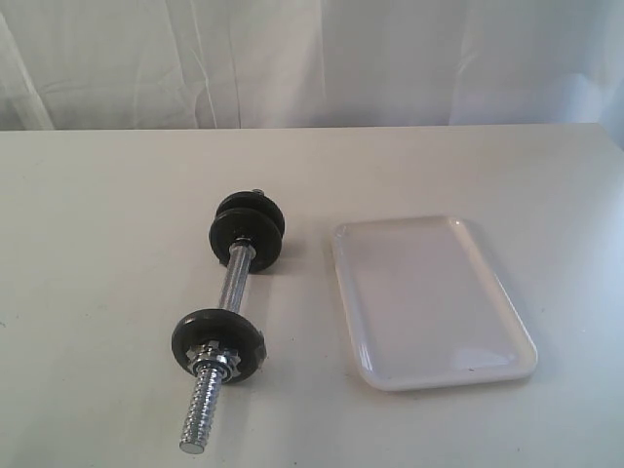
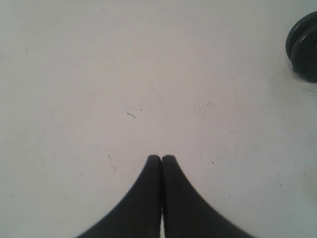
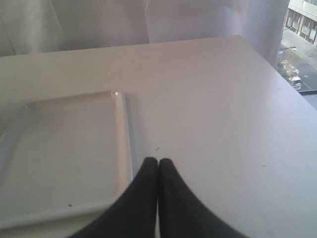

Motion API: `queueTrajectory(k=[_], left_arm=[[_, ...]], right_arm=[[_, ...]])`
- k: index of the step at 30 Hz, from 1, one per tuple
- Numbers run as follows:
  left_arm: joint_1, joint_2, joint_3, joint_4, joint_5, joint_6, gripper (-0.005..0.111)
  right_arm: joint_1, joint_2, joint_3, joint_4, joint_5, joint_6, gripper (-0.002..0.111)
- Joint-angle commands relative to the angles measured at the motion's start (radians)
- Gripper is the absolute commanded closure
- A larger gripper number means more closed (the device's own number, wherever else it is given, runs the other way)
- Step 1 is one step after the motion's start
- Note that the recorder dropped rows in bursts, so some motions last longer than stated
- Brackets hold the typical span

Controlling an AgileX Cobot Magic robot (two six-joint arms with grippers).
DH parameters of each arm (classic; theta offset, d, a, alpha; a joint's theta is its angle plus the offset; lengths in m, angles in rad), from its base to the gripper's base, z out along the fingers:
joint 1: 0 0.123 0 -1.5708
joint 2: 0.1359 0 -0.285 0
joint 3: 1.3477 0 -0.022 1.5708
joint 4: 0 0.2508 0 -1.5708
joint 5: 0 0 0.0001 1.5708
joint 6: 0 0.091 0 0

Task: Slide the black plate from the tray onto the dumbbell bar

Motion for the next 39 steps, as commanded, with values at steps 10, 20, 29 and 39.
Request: queueTrajectory(k=[10,20,29,39], left_arm=[[-0.007,-0.004,0.006,-0.006,-0.004,0.001,0.107],[-0.007,-0.004,0.006,-0.006,-0.004,0.001,0.107],[-0.007,-0.004,0.006,-0.006,-0.004,0.001,0.107],[-0.007,-0.004,0.006,-0.006,-0.004,0.001,0.107]], right_arm=[[0.053,-0.006,0.001,0.0,0.0,-0.01,0.108],[0.053,-0.006,0.001,-0.008,0.0,-0.01,0.108],[0.053,-0.006,0.001,-0.008,0.0,-0.01,0.108],[0.053,-0.006,0.001,-0.007,0.0,0.006,0.108]])
